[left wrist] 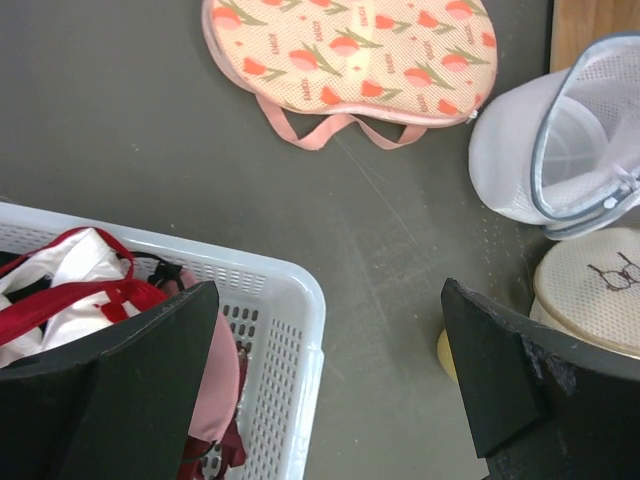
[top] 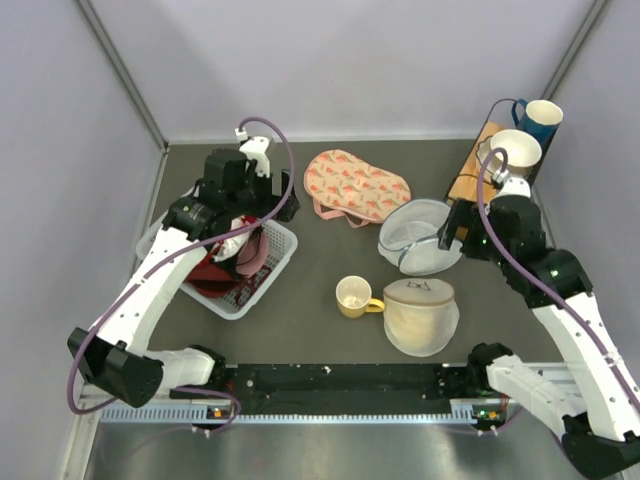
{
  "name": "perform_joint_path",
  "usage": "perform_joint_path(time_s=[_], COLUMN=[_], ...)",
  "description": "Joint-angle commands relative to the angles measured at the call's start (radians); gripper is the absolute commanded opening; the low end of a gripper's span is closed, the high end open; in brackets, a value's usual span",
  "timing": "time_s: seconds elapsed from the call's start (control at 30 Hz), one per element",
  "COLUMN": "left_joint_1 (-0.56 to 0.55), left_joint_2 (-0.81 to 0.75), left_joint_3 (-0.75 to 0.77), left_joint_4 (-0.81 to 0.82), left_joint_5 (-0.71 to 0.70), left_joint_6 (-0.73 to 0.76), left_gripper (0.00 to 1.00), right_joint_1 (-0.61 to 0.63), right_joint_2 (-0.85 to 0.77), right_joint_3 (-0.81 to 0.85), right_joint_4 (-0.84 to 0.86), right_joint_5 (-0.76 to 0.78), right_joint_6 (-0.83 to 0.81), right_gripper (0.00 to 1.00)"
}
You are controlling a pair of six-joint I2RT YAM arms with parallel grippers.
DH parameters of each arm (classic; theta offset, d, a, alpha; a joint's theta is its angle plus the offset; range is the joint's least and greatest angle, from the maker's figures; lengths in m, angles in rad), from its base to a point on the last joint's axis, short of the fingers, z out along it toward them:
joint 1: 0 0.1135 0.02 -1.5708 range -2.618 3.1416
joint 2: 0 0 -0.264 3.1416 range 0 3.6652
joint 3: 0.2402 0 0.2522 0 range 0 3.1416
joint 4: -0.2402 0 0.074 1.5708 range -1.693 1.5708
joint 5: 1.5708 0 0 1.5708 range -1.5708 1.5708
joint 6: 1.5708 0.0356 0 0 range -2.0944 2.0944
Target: Unzip the laundry bag and remove the bra
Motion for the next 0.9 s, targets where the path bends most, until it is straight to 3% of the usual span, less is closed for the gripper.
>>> perform_joint_path(time_s=[0.0,0.27,0.6,0.63,0.7,0.73,0.77,0.87], left_joint_1=[-0.034,-0.056,-0.066,-0.066,-0.066,-0.066,-0.066,-0.066], left_joint_2=[-0.02,-0.015,-0.022,-0.022,-0.012,-0.012,-0.008,0.011], left_joint_3=[-0.014,-0.031,-0.054,-0.052,-0.04,-0.037,-0.031,-0.006], left_joint_4=[0.042,0.058,0.056,0.053,0.038,0.036,0.036,0.03], left_joint_5=[0.023,0.006,-0.032,-0.037,-0.054,-0.058,-0.063,-0.064], left_joint_6=[-0.031,-0.076,-0.096,-0.093,-0.088,-0.087,-0.078,-0.071], left_gripper=[0.99,0.99,0.99,0.99,0.99,0.99,0.99,0.99], right_joint_1=[0.003,0.003,0.003,0.002,0.003,0.003,0.003,0.003], right_joint_2=[-0.013,-0.002,-0.07,-0.088,-0.111,-0.125,-0.142,-0.169], right_joint_3=[-0.112,-0.293,-0.428,-0.437,-0.446,-0.44,-0.416,-0.312], right_joint_4=[-0.063,-0.074,-0.111,-0.111,-0.108,-0.108,-0.109,-0.115], right_joint_5=[-0.062,-0.094,-0.132,-0.137,-0.142,-0.131,-0.1,-0.021], right_joint_6=[0.206,0.462,0.657,0.671,0.694,0.694,0.679,0.589], right_gripper=[0.99,0.99,0.96,0.91,0.56,0.36,0.0,0.0])
